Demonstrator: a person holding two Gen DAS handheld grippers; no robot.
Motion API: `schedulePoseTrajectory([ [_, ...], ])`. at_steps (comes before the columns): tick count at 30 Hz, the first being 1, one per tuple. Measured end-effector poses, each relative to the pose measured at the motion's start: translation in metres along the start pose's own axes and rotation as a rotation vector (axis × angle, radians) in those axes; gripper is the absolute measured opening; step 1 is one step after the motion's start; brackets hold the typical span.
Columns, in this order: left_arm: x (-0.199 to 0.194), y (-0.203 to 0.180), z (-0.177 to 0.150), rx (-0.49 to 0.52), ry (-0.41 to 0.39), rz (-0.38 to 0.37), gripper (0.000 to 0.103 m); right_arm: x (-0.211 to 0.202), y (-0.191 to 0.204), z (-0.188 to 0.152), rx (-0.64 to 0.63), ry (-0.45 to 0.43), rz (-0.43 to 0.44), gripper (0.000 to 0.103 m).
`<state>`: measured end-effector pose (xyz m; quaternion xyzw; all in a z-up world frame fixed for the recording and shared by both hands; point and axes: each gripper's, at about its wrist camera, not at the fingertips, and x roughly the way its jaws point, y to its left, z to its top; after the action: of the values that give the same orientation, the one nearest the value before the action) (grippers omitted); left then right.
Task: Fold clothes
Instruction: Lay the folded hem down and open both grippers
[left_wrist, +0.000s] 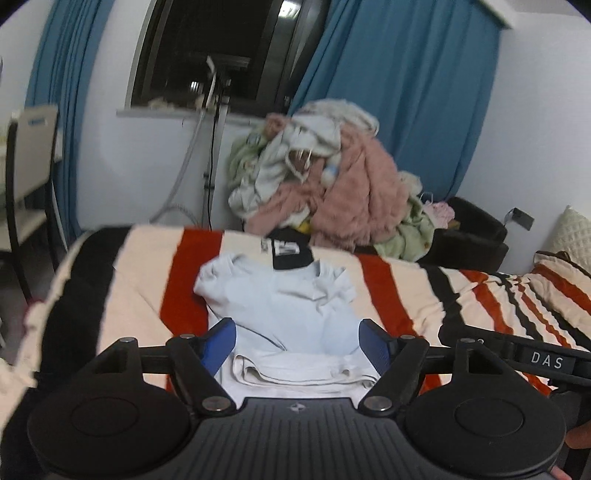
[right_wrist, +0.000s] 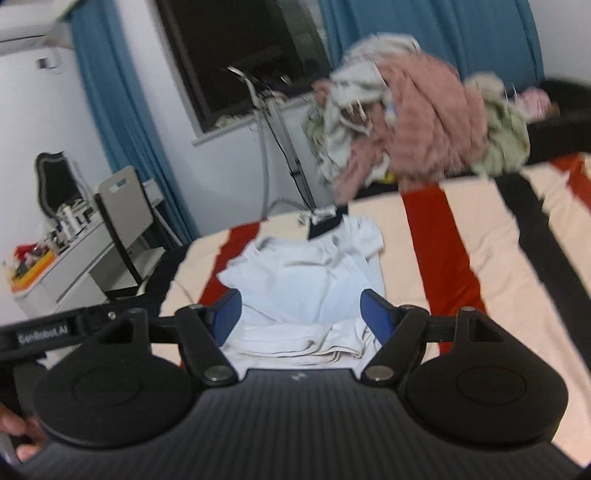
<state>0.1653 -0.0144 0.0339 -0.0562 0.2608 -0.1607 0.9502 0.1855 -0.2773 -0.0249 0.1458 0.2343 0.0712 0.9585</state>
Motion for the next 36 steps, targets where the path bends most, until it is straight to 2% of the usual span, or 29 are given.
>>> schedulePoseTrajectory([
  [7, -0.091, -0.017, -0.035, 0.043, -0.116, -0.008, 0.08, -0.066, 0.022, -0.037, -0.108, -0.078, 0.006, 0.073],
  [12, -0.115, -0.012, -0.071, 0.042, -0.161, 0.028, 0.08, -0.082, 0.02, -0.073, -0.101, -0.136, 0.005, 0.073],
  [16, -0.113, -0.007, -0.102, 0.046, -0.176, 0.029, 0.08, -0.085, 0.02, -0.093, -0.113, -0.164, -0.022, 0.073],
  [19, -0.101, -0.002, -0.114, 0.043, -0.134, 0.036, 0.08, -0.079, 0.019, -0.099, -0.131, -0.157, -0.044, 0.073],
  [27, -0.077, 0.01, -0.126, 0.022, -0.072, 0.043, 0.08, -0.068, 0.019, -0.108, -0.146, -0.145, -0.107, 0.072],
  [36, -0.057, 0.018, -0.136, -0.041, 0.015, 0.017, 0.08, -0.063, 0.015, -0.111, -0.125, -0.114, -0.12, 0.072],
])
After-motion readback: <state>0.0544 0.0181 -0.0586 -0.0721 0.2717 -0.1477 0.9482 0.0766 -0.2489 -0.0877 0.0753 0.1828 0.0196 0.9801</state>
